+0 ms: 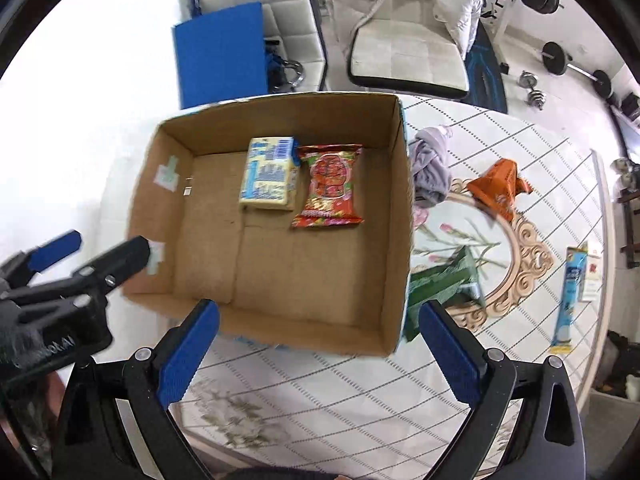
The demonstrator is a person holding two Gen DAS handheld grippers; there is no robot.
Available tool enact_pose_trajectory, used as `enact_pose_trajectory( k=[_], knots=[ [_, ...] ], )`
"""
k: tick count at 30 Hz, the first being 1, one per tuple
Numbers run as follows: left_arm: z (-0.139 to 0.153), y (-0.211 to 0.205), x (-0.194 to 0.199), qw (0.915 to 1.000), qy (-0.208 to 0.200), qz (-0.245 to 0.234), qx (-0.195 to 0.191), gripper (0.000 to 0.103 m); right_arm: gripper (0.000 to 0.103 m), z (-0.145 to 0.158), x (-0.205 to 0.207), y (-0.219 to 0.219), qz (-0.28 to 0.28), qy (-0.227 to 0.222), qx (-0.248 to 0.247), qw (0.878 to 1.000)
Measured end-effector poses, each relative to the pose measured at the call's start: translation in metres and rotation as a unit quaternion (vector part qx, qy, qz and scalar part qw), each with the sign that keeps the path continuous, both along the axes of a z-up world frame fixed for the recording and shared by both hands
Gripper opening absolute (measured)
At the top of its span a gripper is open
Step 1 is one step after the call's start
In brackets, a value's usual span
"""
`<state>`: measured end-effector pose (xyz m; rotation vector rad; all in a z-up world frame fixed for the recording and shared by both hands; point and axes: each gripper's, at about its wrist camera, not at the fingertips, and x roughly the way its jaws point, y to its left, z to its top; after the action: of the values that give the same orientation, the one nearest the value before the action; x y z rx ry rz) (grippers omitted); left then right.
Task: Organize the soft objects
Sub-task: 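Grasp the green snack bag with left tool while right tool grasps orange bag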
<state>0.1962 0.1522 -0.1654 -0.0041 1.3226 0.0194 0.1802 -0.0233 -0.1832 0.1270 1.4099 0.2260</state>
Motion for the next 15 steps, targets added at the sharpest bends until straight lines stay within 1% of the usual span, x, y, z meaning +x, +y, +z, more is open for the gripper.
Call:
enact_pose_trajectory(
  k=[3, 5, 8, 10, 11, 13, 15],
  knots=[
    [0.016, -0.014, -0.012, 0.9999, -0.012, 0.008, -0.001, 0.103, 0.102, 0.007, -0.008, -0.011, 0.0, 0.002, 0.021, 1.0],
    [0.023, -0.03, -0.014, 0.9998, -0.018, -0.003, 0.002, 0.103, 0.102, 0.01, -0.011, -0.026, -0.005, 0.008, 0.033, 0.999],
    [0.032, -0.071, -0.01, 0.9988, -0.026, -0.036, 0.018, 0.103, 0.102, 0.013, -0.014, -0.068, -0.023, 0.014, 0.042, 0.999],
    [0.031, -0.104, -0.004, 0.9969, -0.029, -0.069, 0.024, 0.103, 0.102, 0.012, -0.017, -0.104, -0.042, 0.017, 0.033, 0.998],
    [0.028, -0.127, 0.001, 0.9948, -0.029, -0.093, 0.029, 0.103, 0.102, 0.01, -0.017, -0.118, -0.049, 0.019, 0.028, 0.998],
    [0.016, -0.164, 0.009, 0.9894, -0.018, -0.14, 0.033, 0.103, 0.102, -0.002, -0.022, -0.165, -0.077, 0.032, 0.007, 0.997],
    [-0.007, -0.207, 0.02, 0.9787, 0.011, -0.2, 0.045, 0.103, 0.102, -0.017, -0.028, -0.211, -0.105, 0.051, -0.01, 0.993]
  ],
)
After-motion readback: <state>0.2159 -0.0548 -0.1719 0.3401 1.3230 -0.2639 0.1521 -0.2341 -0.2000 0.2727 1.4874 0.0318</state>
